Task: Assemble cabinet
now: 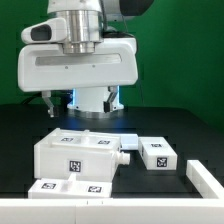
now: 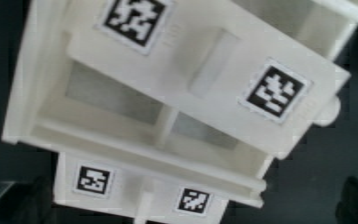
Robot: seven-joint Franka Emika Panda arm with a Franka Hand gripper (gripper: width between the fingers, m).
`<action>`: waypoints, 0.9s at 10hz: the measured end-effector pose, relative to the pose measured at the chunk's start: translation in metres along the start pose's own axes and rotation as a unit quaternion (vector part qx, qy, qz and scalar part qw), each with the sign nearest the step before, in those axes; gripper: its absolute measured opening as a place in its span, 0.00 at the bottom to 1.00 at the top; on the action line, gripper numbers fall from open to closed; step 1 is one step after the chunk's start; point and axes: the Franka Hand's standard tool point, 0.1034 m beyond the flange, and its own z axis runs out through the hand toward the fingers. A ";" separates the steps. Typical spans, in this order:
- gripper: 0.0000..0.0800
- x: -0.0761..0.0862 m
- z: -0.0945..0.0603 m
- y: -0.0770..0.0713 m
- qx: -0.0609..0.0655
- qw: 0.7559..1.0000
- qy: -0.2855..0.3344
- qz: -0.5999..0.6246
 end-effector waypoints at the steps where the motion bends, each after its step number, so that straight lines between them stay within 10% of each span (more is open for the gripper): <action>1: 1.00 -0.002 0.002 0.003 0.012 0.999 0.000 0.038; 9: 1.00 -0.008 0.033 0.004 0.015 0.982 -0.036 0.186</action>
Offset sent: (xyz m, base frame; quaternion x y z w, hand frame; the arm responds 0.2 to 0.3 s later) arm 0.0000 0.0000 0.0000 0.0000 0.0000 0.0000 1.0000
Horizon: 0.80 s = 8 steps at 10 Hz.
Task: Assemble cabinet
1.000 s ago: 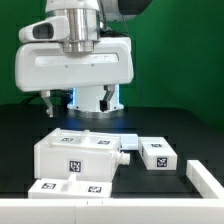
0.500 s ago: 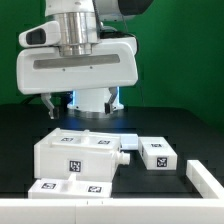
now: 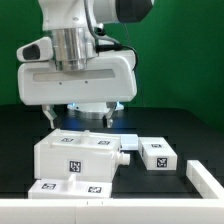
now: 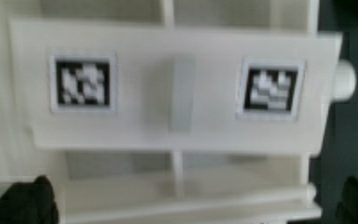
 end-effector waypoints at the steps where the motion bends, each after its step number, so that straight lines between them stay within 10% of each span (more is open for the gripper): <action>1: 1.00 -0.014 0.011 0.001 -0.002 1.000 -0.011 0.005; 3: 1.00 -0.018 0.022 -0.002 -0.006 1.000 -0.004 -0.004; 8: 0.30 -0.020 0.024 -0.002 -0.010 1.000 0.016 -0.008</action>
Offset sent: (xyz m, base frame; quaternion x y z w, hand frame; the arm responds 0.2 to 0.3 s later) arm -0.0273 0.0144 -0.0288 -0.0037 0.0151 0.0082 0.9998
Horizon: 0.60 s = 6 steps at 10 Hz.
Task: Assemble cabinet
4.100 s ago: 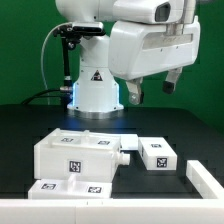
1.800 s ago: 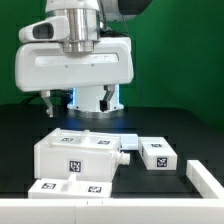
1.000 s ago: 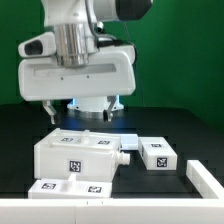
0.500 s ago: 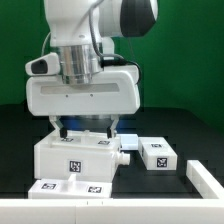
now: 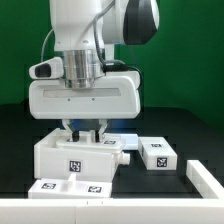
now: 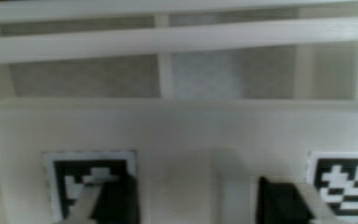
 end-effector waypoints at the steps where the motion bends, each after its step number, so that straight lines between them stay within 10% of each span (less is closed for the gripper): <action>1: 0.10 0.000 0.000 0.000 0.000 1.000 0.000 0.000; 4: 0.08 0.000 0.000 0.000 0.000 1.000 -0.001 -0.002; 6: 0.08 0.000 -0.028 -0.011 0.004 0.999 -0.005 -0.040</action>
Offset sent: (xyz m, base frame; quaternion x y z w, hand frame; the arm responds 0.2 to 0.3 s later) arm 0.0000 0.0000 0.0000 0.0000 0.0000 0.0000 1.0000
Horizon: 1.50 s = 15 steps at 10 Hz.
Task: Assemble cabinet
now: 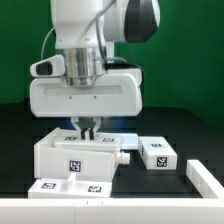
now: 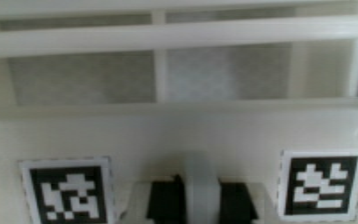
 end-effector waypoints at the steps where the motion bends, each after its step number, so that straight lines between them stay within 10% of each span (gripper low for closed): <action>1: 0.08 -0.002 -0.014 0.003 0.003 0.999 0.003 -0.039; 7: 0.08 0.001 -0.018 0.014 0.010 0.996 0.003 -0.088; 10: 0.08 -0.003 -0.021 0.067 0.026 0.955 -0.015 -0.295; 15: 0.08 -0.007 -0.019 0.071 0.035 0.944 -0.026 -0.327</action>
Offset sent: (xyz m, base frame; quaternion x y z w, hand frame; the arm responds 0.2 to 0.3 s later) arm 0.0205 0.0058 -0.0155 0.0518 -0.0048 0.1274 0.9905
